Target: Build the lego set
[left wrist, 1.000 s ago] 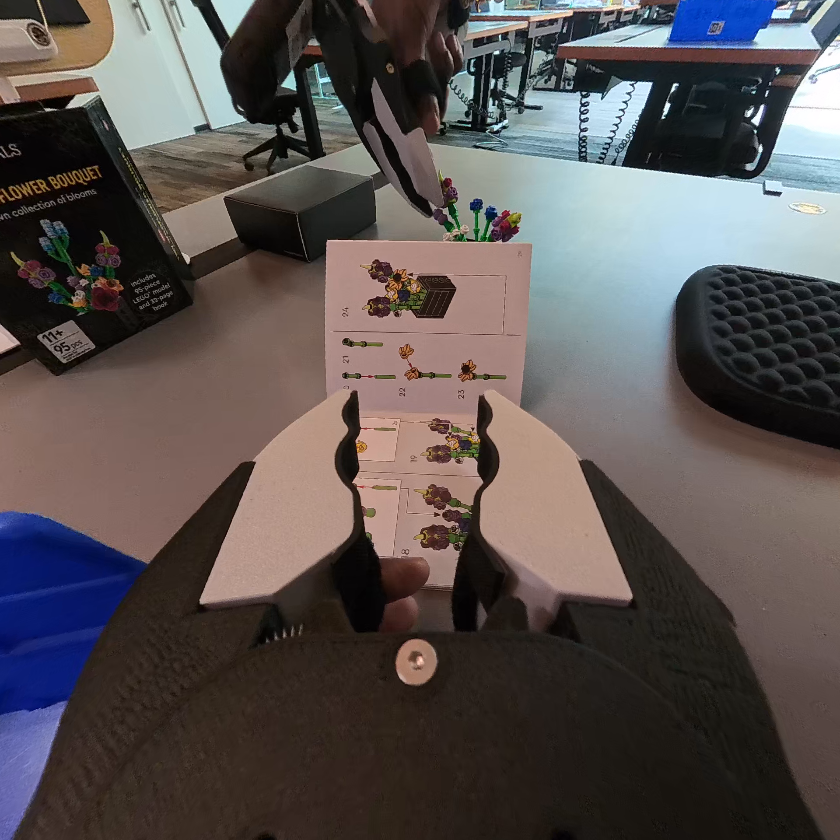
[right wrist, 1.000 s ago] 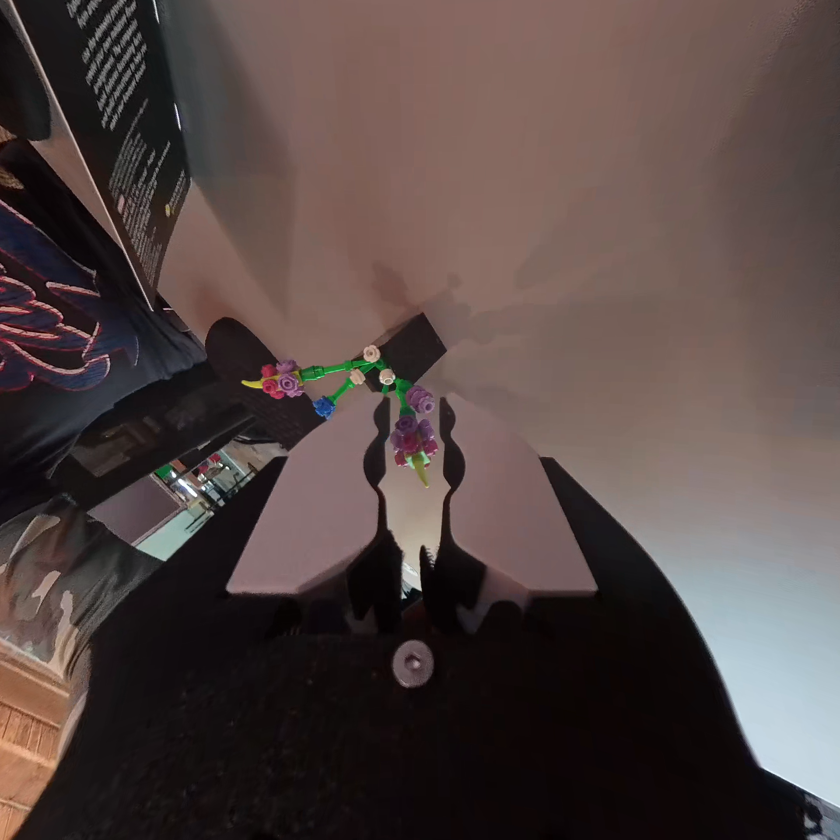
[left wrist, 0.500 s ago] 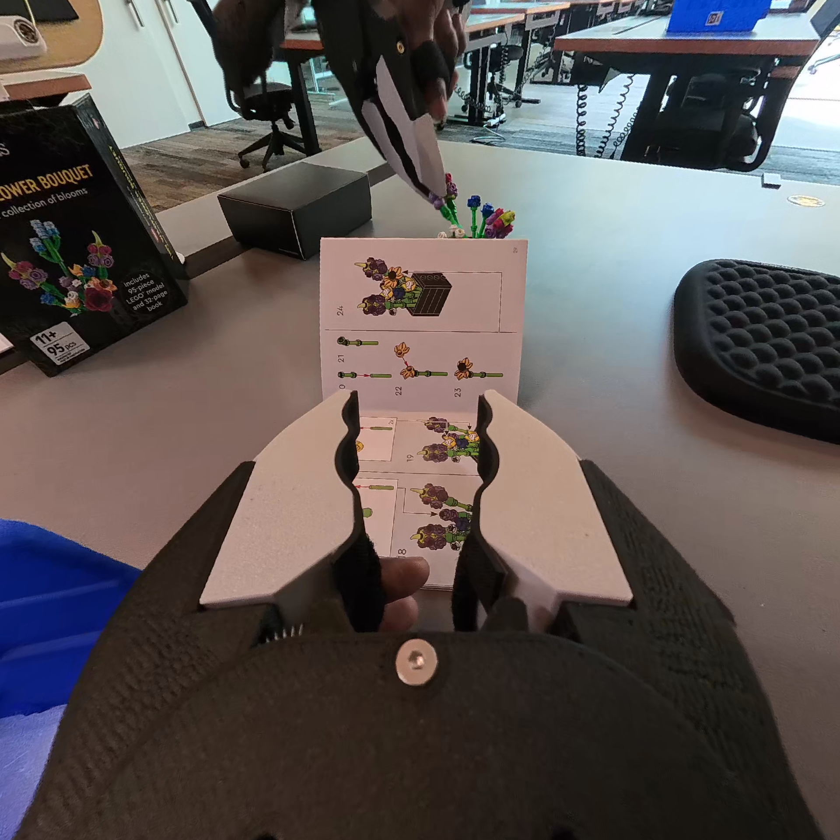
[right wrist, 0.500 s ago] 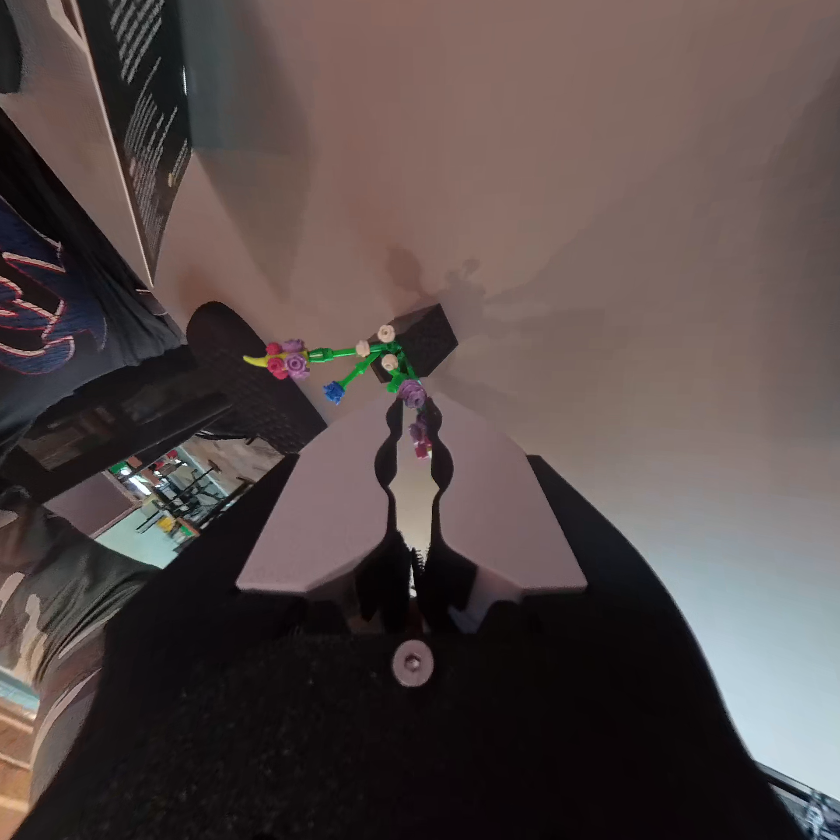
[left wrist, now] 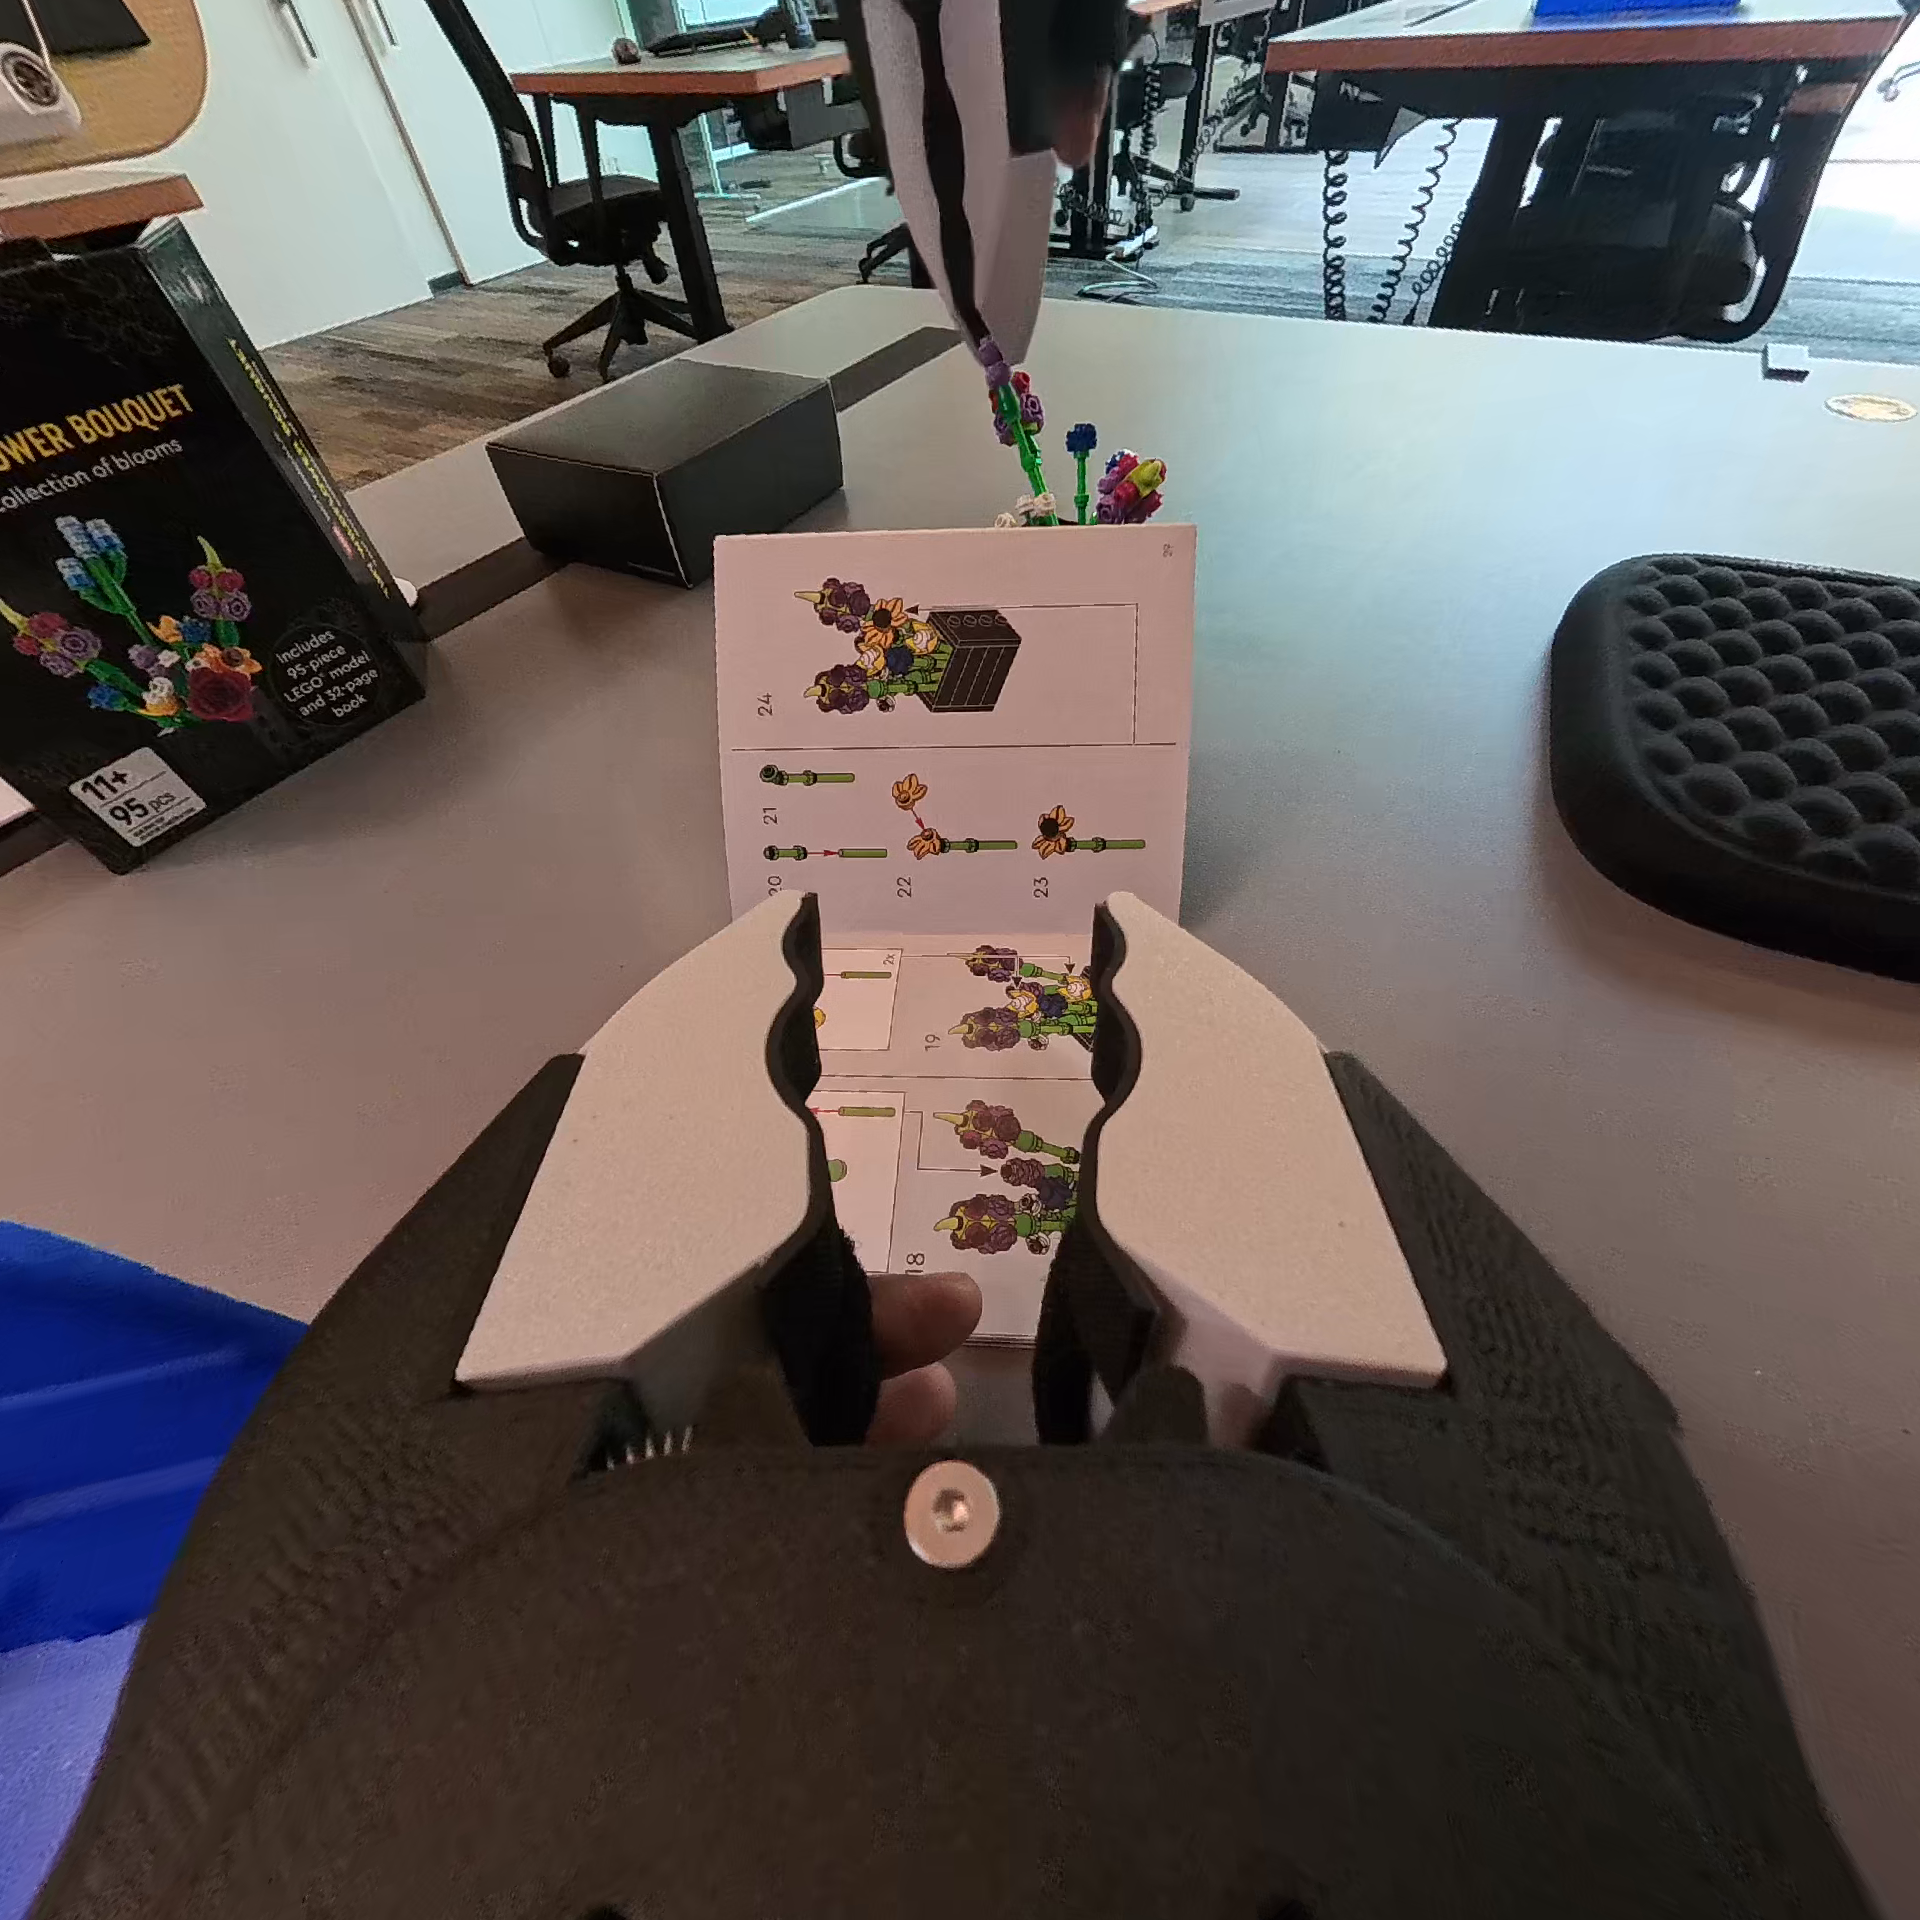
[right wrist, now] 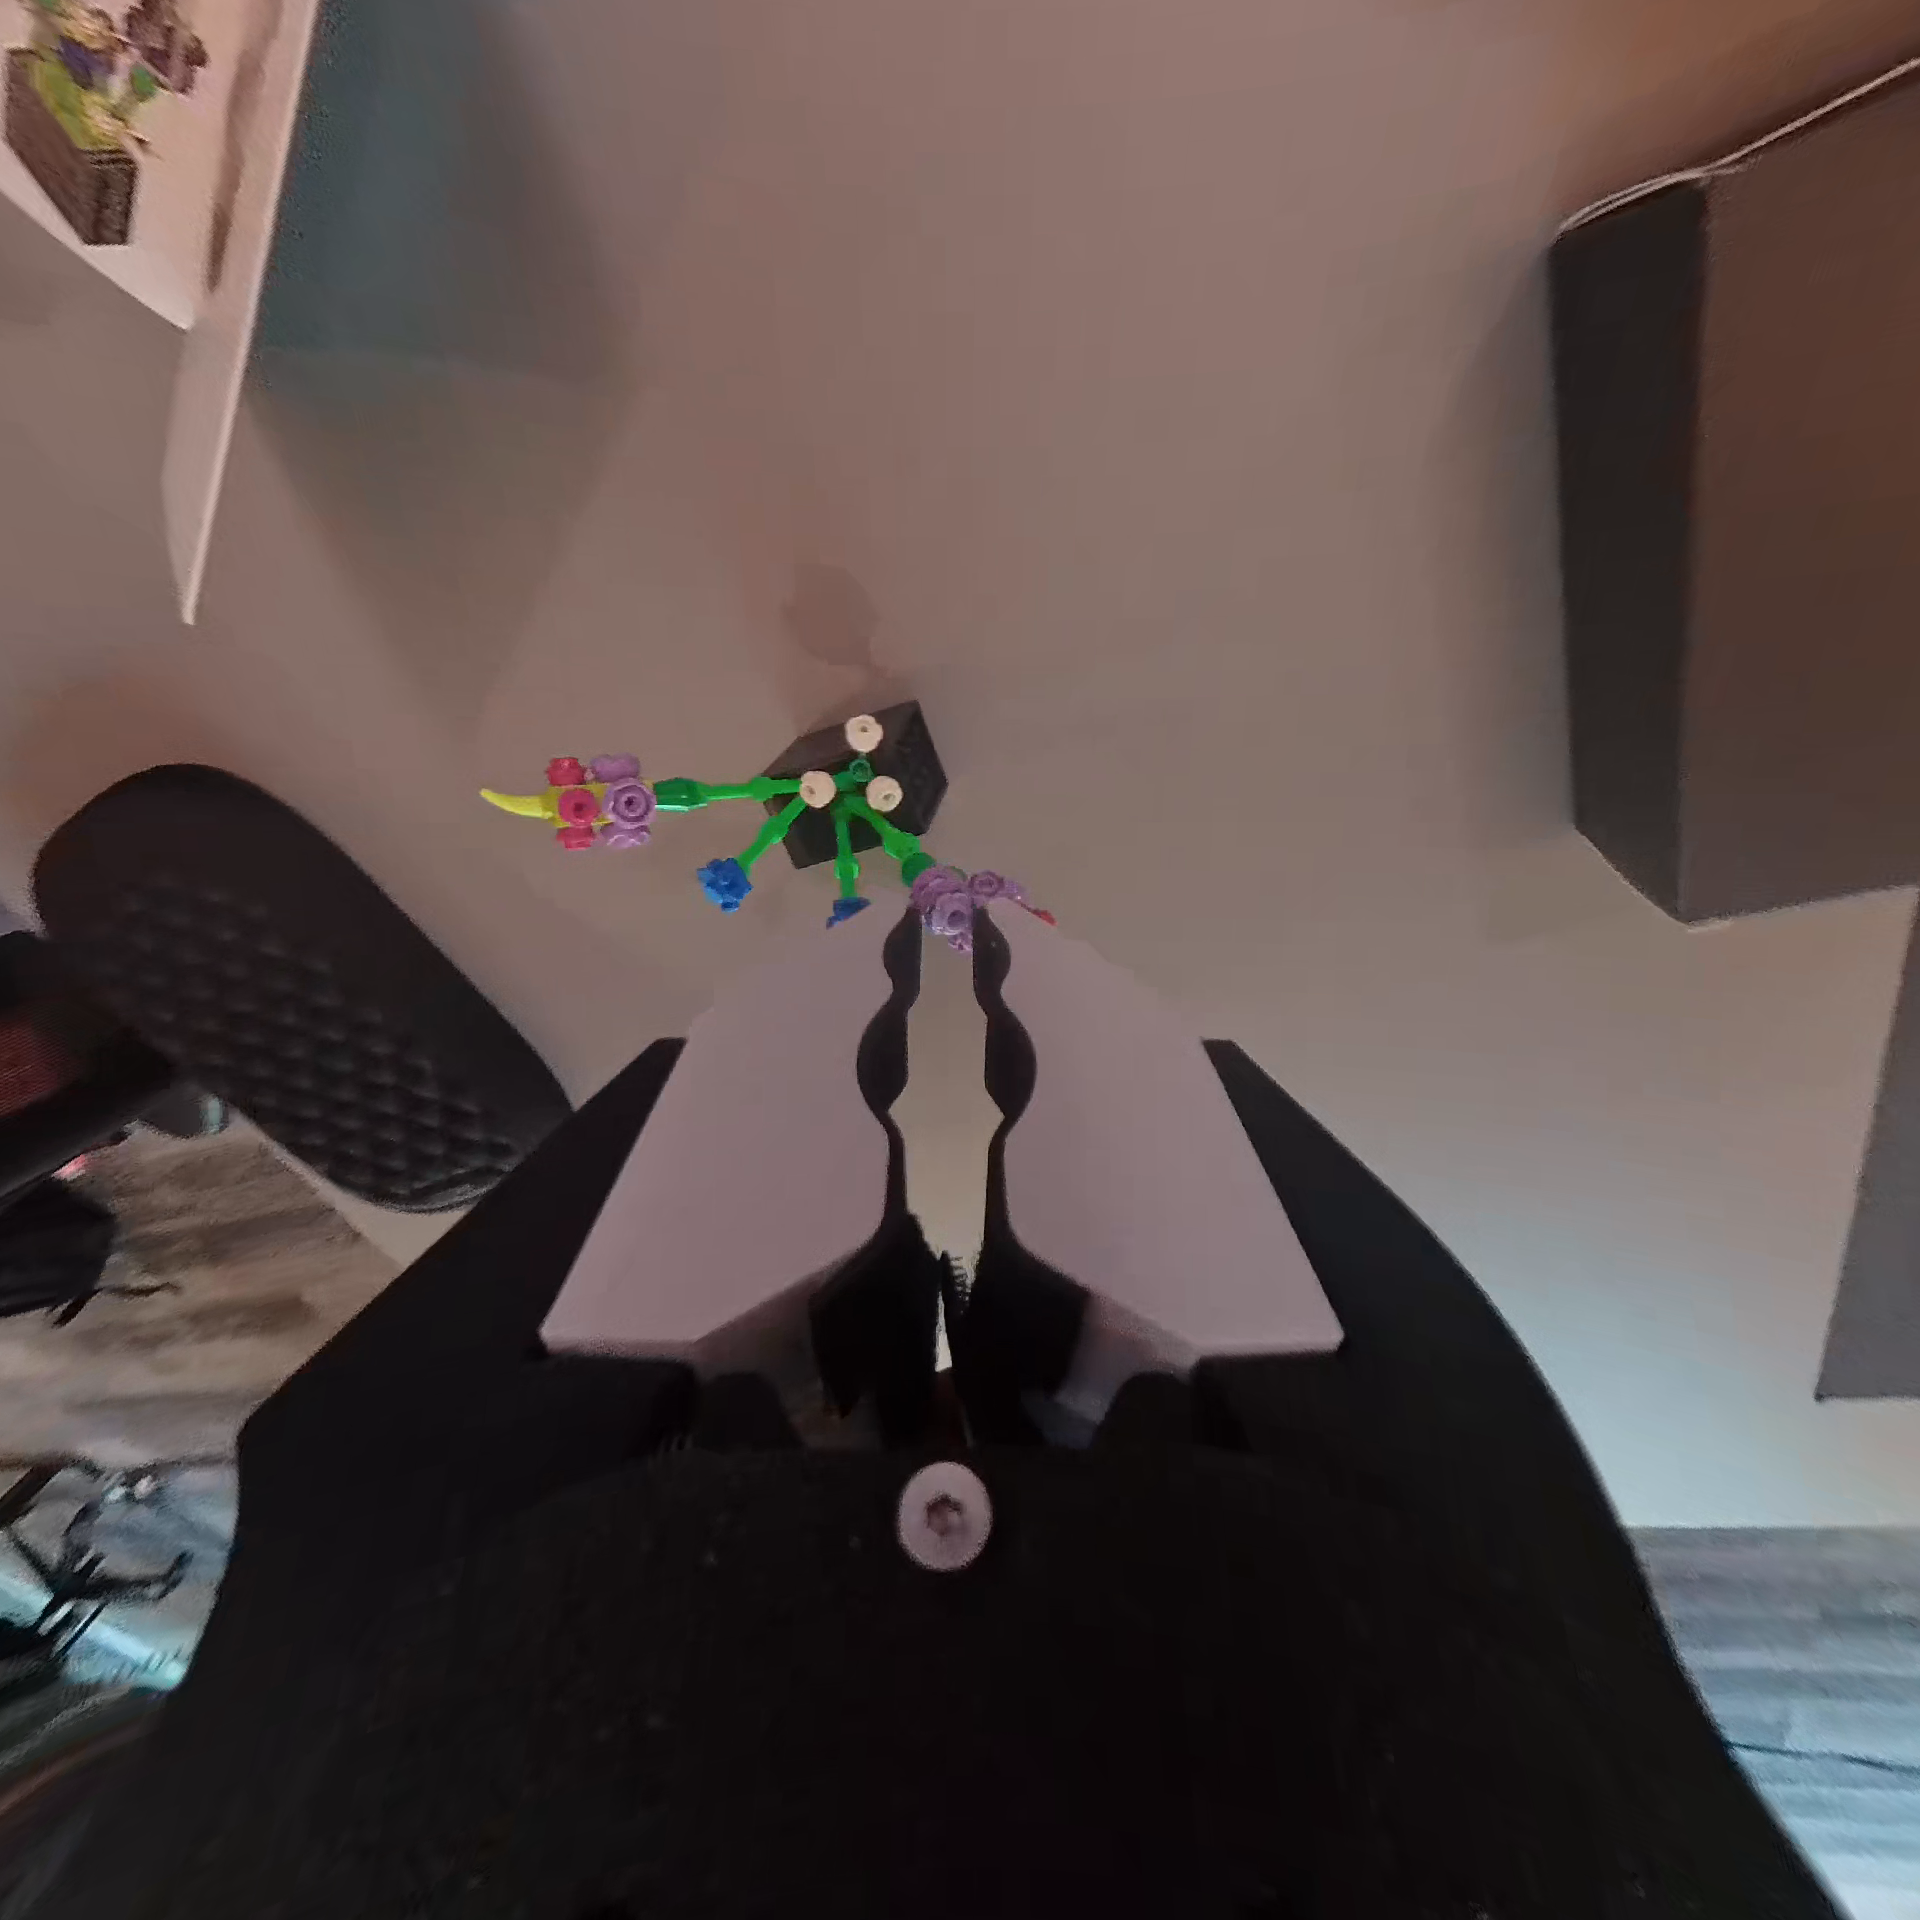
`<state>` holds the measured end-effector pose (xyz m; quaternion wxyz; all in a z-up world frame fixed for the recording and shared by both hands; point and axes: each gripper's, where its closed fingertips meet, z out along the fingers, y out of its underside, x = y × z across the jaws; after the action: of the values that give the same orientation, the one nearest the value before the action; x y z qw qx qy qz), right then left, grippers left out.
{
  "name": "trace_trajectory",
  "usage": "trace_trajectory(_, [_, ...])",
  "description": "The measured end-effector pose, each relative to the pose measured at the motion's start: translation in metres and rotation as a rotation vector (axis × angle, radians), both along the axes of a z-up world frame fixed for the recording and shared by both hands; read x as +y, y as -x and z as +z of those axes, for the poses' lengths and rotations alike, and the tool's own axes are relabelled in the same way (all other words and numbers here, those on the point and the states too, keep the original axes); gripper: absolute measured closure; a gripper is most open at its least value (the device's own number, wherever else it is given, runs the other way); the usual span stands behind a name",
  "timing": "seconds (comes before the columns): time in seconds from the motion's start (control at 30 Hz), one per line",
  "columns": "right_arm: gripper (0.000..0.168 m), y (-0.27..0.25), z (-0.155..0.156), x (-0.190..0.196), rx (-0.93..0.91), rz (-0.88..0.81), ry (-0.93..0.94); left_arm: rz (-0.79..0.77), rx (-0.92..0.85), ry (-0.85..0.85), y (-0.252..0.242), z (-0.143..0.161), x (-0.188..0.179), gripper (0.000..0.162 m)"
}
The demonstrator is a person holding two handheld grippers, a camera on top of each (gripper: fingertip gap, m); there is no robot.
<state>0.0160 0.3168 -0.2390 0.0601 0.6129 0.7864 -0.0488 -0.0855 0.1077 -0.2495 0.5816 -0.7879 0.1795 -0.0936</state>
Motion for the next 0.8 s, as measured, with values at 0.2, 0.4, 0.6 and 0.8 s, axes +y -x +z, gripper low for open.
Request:
trace_trajectory(0.2, [0.159,0.000,0.001,-0.002,0.072,-0.036,-0.104,-0.003,0.008,0.001,-0.001,-0.001,0.000,0.112])
trace_trajectory(0.4, [0.159,-0.004,-0.010,-0.005,0.074,-0.072,-0.151,-0.003,0.016,0.001,-0.001,-0.001,0.000,0.112])
trace_trajectory(0.6, [0.158,-0.009,-0.022,-0.015,0.049,-0.078,-0.151,-0.002,0.017,0.001,0.000,-0.001,0.001,0.112])
trace_trajectory(0.8, [0.153,-0.007,-0.017,-0.015,0.079,-0.100,-0.140,-0.004,0.020,0.001,0.000,-0.002,0.001,0.112])
